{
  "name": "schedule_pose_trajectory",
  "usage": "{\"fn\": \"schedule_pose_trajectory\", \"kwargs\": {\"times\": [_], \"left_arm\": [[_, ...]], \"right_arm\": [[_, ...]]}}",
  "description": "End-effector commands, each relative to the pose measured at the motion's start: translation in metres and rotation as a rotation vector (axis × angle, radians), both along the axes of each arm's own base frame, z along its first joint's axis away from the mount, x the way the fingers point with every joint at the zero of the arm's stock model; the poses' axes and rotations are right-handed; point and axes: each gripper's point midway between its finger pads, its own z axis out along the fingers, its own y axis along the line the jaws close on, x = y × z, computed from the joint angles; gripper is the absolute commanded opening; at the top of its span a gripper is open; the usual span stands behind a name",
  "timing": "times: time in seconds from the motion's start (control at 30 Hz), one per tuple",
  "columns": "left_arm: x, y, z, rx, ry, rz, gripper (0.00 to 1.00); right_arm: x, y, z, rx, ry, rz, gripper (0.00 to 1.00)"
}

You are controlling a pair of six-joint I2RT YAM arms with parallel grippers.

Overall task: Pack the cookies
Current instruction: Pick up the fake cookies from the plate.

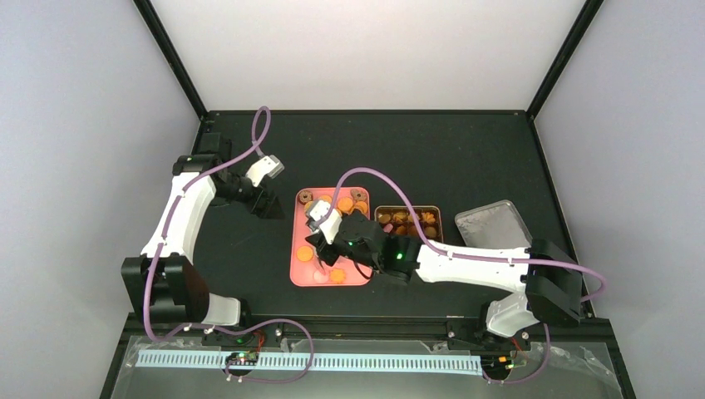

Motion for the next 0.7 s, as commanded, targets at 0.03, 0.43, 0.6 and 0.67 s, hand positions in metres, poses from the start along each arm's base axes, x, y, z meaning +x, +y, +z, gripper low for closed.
{"fn": "schedule_pose_trajectory", "kwargs": {"times": [0.03,0.43,0.6,0.67], "left_arm": [[0.0,0.001,0.016,-0.005,-0.036,0.002,0.83],[0.003,-0.001,0.017,-0.014,-0.036,-0.005,0.82],[0.005,-0.001,0.018,-0.023,-0.035,-0.005,0.82],[0.005,-0.002,0.018,-0.032,-0.029,-0.007,0.82]], "right_arm": [[0.0,-0.008,-0.004,0.008,-0.011,-0.031,0.28],[-0.004,-0.043,-0.015,-0.042,0.012,-0.078,0.28],[-0.003,-0.057,-0.015,-0.056,0.008,-0.11,0.29],[-0.002,-0.061,-0.014,-0.06,0.0,-0.119,0.29]]}}
